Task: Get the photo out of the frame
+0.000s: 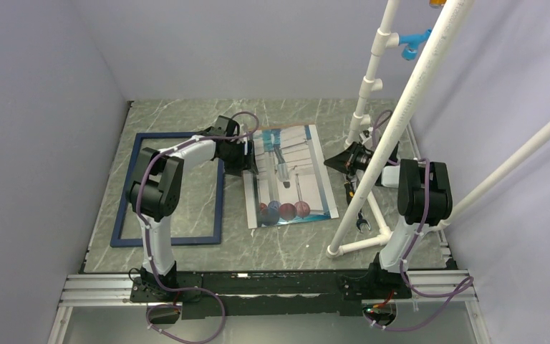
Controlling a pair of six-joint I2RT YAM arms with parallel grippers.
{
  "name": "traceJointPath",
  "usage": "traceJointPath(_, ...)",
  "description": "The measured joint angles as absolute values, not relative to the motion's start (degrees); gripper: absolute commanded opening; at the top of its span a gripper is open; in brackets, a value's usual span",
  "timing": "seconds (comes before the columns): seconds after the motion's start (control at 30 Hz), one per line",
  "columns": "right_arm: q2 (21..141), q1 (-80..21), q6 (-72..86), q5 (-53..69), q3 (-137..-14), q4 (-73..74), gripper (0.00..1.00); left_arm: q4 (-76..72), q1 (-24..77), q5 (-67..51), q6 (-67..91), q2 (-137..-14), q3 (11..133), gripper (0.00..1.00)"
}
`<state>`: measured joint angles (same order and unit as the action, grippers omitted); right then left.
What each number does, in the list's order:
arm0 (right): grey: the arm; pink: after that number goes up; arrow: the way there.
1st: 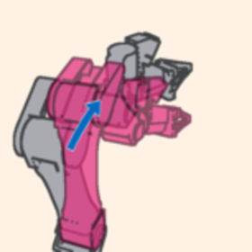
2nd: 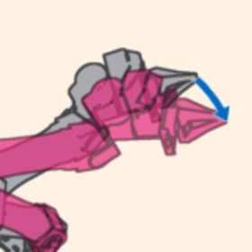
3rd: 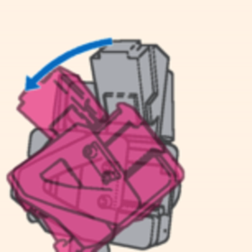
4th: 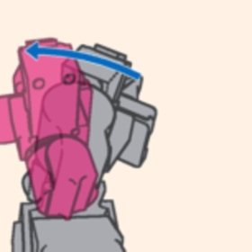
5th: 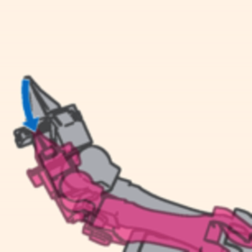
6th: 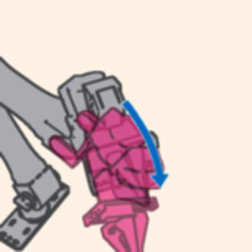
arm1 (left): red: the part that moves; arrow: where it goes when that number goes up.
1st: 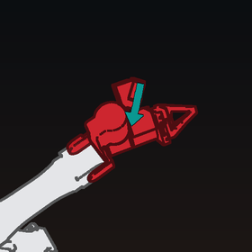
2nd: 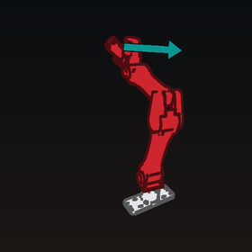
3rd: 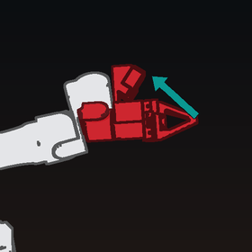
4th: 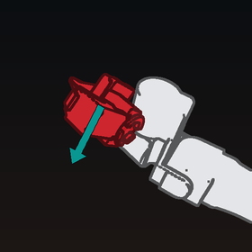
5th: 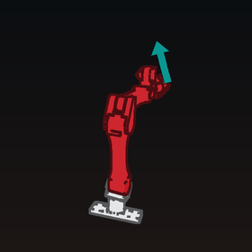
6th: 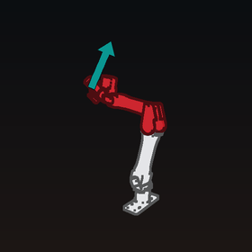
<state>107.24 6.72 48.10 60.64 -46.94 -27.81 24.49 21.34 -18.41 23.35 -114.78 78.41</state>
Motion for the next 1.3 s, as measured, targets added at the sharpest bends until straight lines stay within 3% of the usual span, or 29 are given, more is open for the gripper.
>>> traceJointPath(0.17,103.98,5.67,46.78,60.27,-46.74,-26.79,0.13,24.93,21.34,-18.46,23.31,-114.96,78.78,0.75)
traceJointPath(0.37,104.38,5.48,41.63,58.52,-49.34,-19.03,0.11,25.39,21.21,-16.84,22.35,-114.45,79.2,0.86)
traceJointPath(0.63,106.32,3.88,38.13,57.93,-49.58,-14.02,0.14,27.11,21.08,-14.06,19.14,-111.46,76.69,0.87)
traceJointPath(0.8,107.39,3.31,35.62,56.38,-50.63,-10.2,0.27,27.68,21.19,-13.61,18.94,-110.19,76.34,0.86)
traceJointPath(1.0,105.67,3.14,29.54,45.43,-54.24,1.54,0.49,27.97,21.19,-12.71,19.2,-109.54,76.23,0.86)
traceJointPath(1.3,105.34,2.9,23.35,37.56,-56.21,9.23,0.51,27.0,22.98,-15.44,20.38,-109.67,75.59,0.8)
